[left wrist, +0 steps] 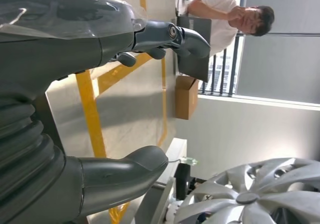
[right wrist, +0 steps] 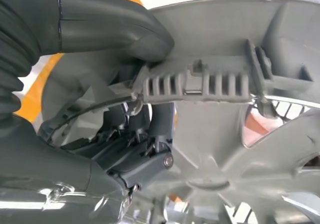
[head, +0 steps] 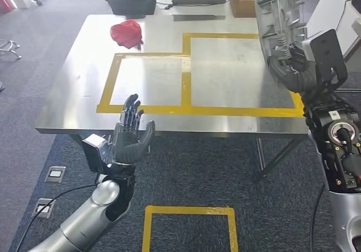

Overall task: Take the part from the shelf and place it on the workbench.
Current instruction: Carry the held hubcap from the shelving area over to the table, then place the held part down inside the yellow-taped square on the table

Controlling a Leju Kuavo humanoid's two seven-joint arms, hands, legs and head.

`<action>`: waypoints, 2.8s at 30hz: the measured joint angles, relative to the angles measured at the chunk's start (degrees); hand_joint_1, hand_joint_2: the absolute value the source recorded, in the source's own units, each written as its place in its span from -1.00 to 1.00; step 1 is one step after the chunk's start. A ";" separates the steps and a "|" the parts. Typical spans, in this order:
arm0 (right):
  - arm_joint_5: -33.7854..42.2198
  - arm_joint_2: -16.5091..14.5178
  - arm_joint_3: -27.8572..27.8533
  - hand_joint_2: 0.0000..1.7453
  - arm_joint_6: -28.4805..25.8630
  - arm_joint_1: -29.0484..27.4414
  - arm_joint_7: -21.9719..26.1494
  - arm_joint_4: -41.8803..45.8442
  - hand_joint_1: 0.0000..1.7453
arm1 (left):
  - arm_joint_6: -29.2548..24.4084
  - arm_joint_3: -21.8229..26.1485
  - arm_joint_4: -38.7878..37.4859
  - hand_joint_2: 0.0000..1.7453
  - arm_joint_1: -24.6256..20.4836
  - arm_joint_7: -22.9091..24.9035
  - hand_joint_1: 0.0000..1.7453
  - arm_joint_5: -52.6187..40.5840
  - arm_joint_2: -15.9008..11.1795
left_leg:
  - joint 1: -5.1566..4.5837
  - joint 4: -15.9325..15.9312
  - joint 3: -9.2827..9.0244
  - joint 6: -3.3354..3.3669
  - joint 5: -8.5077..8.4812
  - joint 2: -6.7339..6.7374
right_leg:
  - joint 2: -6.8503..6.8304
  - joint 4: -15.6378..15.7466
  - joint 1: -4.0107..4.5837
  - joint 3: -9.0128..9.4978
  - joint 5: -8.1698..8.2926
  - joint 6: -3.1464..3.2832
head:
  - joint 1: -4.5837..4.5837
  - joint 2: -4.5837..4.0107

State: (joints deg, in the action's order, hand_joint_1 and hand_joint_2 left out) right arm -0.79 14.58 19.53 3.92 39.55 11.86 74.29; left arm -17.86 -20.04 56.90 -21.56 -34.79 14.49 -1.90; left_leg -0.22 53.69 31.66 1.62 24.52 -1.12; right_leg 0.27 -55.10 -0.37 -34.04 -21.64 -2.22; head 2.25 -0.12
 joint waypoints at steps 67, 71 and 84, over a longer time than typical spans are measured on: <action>-7.56 -5.25 5.82 1.00 -0.58 9.08 10.34 -31.19 1.00 | 0.63 -0.08 -5.78 1.00 -1.28 -2.82 -1.00 -0.19 0.74 | -0.37 0.39 2.11 -0.69 -0.81 0.03 | 0.41 0.67 -0.31 -0.95 -0.34 0.39 | -2.34 0.01; -8.54 -6.12 6.33 1.00 -0.62 10.00 10.89 -33.58 1.00 | 0.63 -0.08 -5.78 1.00 -1.39 -2.91 -1.00 -0.19 0.95 | -0.38 0.40 2.12 -0.68 -0.81 0.03 | 0.41 0.69 -0.32 -0.94 -0.33 0.38 | -2.33 0.00; -10.91 -9.07 7.90 1.00 -1.47 12.48 11.72 -41.42 1.00 | 1.08 -0.08 -6.08 1.00 -2.47 -3.26 -1.00 -0.19 1.75 | -0.37 0.41 2.12 -0.68 -0.81 0.03 | 0.40 0.71 -0.31 -0.93 -0.33 0.37 | -2.37 -0.01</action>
State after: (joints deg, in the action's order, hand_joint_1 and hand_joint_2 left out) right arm -11.70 5.51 27.43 2.45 52.03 23.58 32.87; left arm -16.78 -20.12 50.82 -24.04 -38.05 14.30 -0.15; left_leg -0.60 54.10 33.78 0.94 23.71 -1.09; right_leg 0.68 -54.40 -0.68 -34.97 -21.97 -1.84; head -0.11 -0.13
